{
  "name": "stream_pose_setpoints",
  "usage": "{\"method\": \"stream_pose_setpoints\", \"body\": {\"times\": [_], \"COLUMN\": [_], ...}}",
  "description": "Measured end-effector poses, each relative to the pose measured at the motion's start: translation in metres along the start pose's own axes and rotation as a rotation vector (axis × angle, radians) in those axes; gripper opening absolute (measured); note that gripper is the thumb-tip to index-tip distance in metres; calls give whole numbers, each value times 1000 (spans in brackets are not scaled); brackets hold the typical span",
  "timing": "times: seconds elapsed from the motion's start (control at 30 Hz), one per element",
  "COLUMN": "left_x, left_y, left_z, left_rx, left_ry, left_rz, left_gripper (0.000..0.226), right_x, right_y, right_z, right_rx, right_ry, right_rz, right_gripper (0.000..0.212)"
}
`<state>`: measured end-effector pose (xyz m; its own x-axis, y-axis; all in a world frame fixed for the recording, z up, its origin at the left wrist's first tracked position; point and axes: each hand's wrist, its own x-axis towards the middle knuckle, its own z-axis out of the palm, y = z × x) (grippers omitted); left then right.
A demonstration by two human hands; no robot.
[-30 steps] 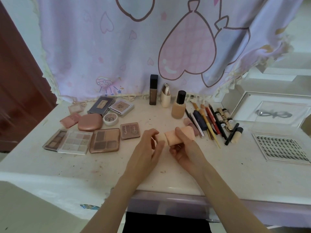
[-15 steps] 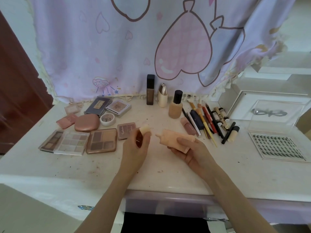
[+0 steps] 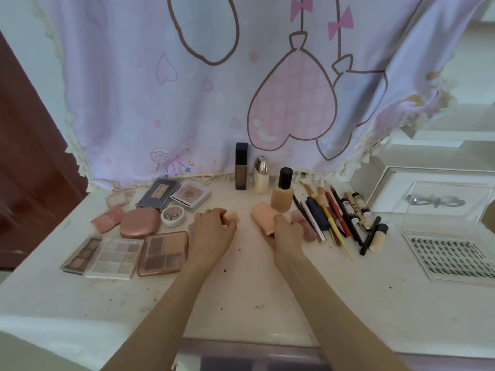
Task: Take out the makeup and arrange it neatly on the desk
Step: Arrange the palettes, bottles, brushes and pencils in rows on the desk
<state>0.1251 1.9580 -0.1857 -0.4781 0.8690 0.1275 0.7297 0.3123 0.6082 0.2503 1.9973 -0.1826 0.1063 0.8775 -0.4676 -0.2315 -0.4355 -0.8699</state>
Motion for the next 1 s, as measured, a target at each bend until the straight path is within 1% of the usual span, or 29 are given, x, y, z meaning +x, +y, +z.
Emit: {"method": "stream_pose_setpoints", "body": {"times": [0.07, 0.13, 0.23, 0.33, 0.4, 0.47, 0.53, 0.67, 0.83, 0.93, 1.0], "left_x": [9, 16, 21, 25, 28, 30, 32, 37, 45, 47, 51], "left_y": [3, 6, 11, 14, 13, 11, 8, 4, 0, -3, -3], "left_z": [1, 3, 4, 3, 6, 10, 14, 20, 22, 20, 16], "left_rx": [-15, 0, 38, 69, 107, 161, 195, 236, 259, 217, 162], "left_ry": [-51, -85, -91, -78, -76, -70, -53, -29, -17, 2, 46], "left_rz": [-75, -124, -99, -102, -97, -71, -47, -28, -1, 22, 71], "left_gripper": [33, 35, 32, 32, 33, 35, 37, 44, 45, 44, 43], "right_x": [4, 7, 8, 9, 10, 11, 11, 15, 20, 22, 23], "right_y": [-3, -5, -1, 5, 9, 13, 19, 28, 28, 29, 31], "right_z": [6, 7, -2, -11, -12, -10, -8, -5, -6, -7, -9], "right_rx": [-80, -190, -426, -749, -962, -1106, -1196, -1204, -1149, -1143, -1167], "right_ry": [23, 7, -35, -88, -125, -128, -107, -121, -156, -147, -127], "right_rz": [-25, -88, -251, -434, -556, -675, -760, -859, -872, -875, -875], "right_gripper": [50, 47, 45, 50, 49, 46, 45, 46, 46, 51, 55]}}
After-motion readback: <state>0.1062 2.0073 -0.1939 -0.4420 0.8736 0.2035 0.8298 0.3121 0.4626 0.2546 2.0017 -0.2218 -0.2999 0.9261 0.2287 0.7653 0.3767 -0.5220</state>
